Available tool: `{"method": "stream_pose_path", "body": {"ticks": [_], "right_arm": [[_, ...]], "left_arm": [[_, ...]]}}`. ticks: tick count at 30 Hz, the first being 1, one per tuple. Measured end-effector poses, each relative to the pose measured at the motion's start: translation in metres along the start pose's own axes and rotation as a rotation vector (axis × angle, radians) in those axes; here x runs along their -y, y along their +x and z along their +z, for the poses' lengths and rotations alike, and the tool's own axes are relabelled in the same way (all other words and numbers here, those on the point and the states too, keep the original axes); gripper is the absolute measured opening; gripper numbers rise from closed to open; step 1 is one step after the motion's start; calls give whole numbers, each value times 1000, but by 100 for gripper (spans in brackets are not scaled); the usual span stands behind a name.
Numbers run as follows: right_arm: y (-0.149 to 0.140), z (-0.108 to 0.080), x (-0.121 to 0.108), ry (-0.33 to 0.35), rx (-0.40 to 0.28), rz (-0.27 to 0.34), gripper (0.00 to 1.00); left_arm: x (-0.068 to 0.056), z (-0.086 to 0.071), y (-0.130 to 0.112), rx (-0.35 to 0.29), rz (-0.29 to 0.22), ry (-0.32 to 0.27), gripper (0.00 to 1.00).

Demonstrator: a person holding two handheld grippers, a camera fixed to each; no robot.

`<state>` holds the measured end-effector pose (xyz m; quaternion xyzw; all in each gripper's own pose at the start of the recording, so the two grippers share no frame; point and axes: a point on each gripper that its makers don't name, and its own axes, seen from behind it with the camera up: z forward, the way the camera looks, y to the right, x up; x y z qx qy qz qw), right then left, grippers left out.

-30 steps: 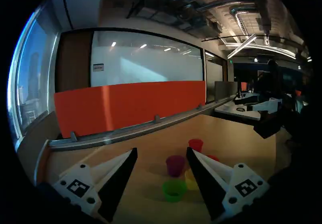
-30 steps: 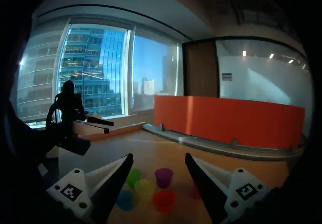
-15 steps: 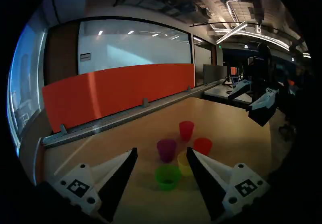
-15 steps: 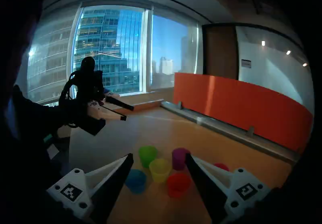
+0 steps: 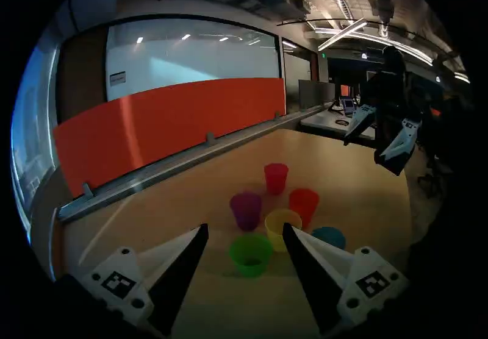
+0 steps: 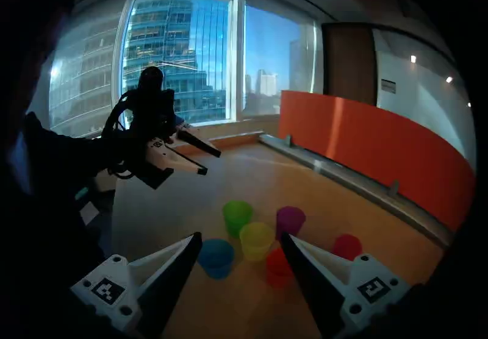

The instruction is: Pour water

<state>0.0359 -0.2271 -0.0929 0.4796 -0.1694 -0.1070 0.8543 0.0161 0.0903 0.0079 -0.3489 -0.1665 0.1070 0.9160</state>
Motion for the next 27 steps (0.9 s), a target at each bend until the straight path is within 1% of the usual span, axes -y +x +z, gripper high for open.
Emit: {"method": "stream_pose_path", "body": {"ticks": [6, 12, 17, 27], "right_arm": [[-12, 8, 4, 24, 28, 0, 100], [-22, 18, 7, 52, 54, 6, 100], [-29, 27, 10, 69, 73, -6, 100], [-50, 43, 16, 96, 120, -25, 100]], "left_arm": [[-6, 6, -13, 29, 14, -27, 90], [-16, 11, -30, 69, 29, -64, 90], [-19, 15, -44, 101, 44, -81, 90], [-24, 25, -69, 151, 36, -113, 90]]}}
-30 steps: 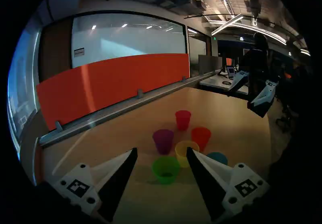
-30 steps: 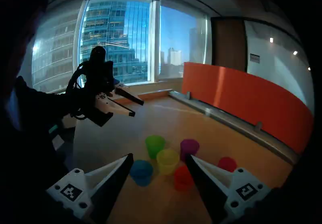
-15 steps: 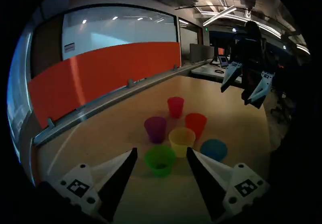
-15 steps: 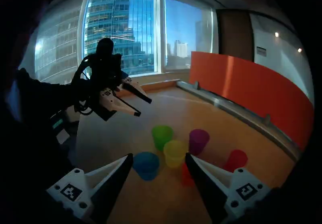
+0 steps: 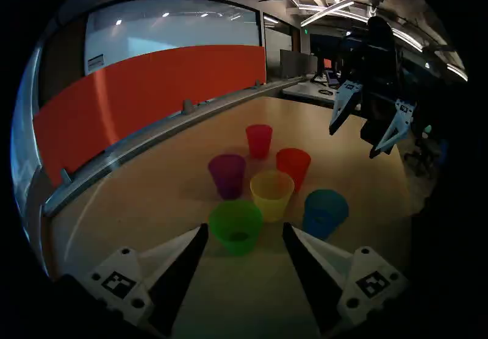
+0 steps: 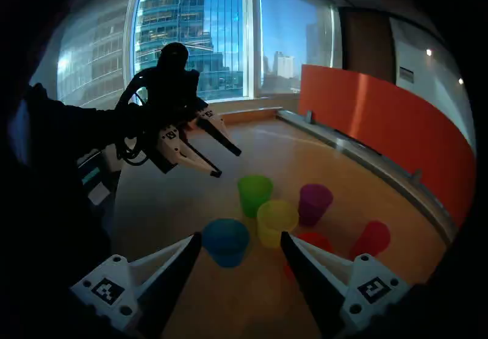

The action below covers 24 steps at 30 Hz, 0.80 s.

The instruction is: Pour water

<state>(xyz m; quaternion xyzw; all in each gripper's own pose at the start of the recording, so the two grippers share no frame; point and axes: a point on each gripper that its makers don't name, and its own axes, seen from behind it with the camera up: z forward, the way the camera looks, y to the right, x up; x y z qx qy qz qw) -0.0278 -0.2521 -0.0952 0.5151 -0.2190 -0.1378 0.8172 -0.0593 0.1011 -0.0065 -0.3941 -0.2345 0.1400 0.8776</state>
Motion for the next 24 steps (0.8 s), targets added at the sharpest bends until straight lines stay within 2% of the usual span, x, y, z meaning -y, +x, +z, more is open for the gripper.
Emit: {"method": "stream_pose_path", "body": {"ticks": [15, 24], "right_arm": [[-36, 33, 4, 36, 75, -18, 100], [-50, 49, 7, 60, 98, -5, 100]], "left_arm": [[-1, 22, -36, 81, -21, -38, 90], [5, 42, -52, 124, -48, -47, 90]]}}
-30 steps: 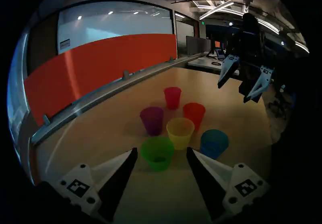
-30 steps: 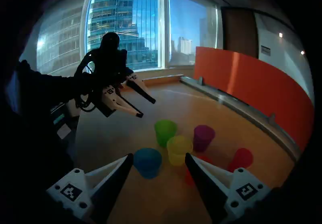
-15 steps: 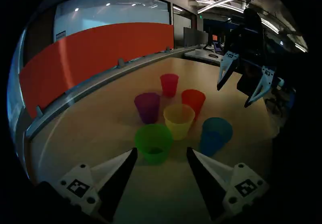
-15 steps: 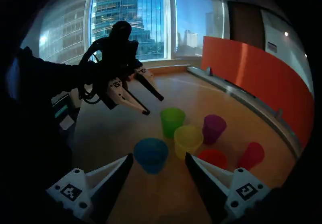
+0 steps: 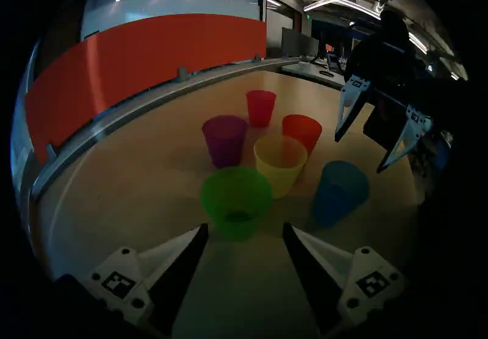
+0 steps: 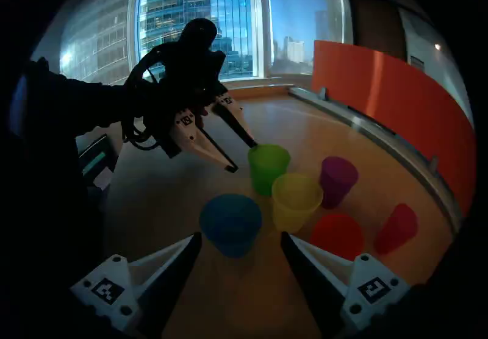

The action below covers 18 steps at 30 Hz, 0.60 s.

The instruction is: Pour water

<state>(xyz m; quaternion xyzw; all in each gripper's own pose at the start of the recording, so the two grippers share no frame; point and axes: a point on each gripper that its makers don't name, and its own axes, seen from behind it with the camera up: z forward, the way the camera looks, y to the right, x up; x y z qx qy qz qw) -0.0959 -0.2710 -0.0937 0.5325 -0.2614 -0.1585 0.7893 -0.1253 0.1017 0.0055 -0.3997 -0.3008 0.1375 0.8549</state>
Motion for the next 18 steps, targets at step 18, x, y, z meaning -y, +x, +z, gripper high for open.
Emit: {"method": "stream_pose_path", "body": {"ticks": [18], "right_arm": [[-16, 42, 6, 39, 36, 3, 100]], "left_arm": [[8, 25, -2, 12, 12, -12, 90]]}}
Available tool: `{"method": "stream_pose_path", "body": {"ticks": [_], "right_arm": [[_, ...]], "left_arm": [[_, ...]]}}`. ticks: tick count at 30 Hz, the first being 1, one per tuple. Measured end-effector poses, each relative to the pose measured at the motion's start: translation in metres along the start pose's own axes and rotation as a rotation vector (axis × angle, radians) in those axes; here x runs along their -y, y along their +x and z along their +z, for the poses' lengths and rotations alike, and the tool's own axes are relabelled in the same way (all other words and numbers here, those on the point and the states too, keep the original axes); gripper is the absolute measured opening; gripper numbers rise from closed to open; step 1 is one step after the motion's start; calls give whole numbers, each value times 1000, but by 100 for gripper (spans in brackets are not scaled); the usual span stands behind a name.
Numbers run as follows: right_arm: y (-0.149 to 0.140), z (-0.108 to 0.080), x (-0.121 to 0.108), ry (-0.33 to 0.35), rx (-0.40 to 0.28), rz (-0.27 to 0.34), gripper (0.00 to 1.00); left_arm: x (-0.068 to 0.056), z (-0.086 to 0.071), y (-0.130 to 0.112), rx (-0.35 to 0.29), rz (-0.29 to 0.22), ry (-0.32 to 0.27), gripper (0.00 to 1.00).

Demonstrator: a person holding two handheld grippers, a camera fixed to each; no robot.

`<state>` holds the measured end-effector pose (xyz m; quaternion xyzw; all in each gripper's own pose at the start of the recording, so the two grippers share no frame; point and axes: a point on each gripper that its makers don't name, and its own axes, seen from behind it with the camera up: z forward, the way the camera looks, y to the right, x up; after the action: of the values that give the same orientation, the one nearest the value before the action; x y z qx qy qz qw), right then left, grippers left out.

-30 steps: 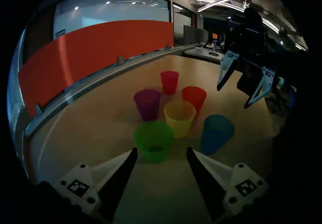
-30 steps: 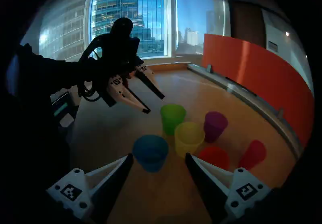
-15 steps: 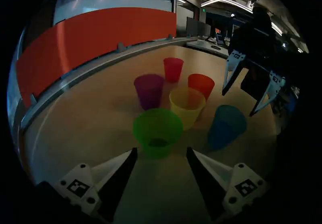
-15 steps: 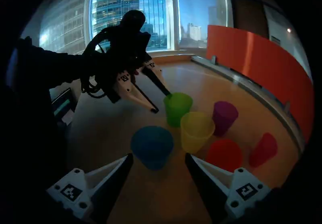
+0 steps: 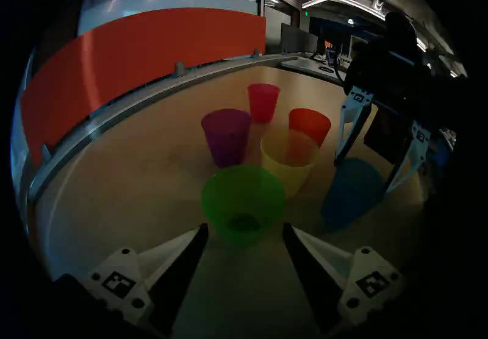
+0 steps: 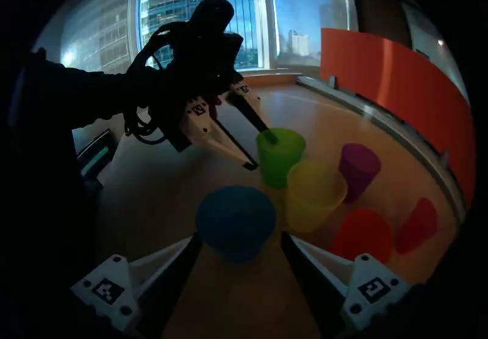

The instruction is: Pour water

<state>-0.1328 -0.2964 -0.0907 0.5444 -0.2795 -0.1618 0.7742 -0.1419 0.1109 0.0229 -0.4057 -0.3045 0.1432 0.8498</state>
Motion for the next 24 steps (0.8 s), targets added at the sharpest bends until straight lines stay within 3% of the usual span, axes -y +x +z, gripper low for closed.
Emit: {"method": "stream_pose_path", "body": {"ticks": [12, 24], "right_arm": [[1, 19, 2, 9, -1, -9, 100], [2, 25, 3, 17, -4, -3, 100]], "left_arm": [[-4, 10, 10, -14, 17, -7, 90], [-1, 18, 20, -30, 16, 0, 90]]}}
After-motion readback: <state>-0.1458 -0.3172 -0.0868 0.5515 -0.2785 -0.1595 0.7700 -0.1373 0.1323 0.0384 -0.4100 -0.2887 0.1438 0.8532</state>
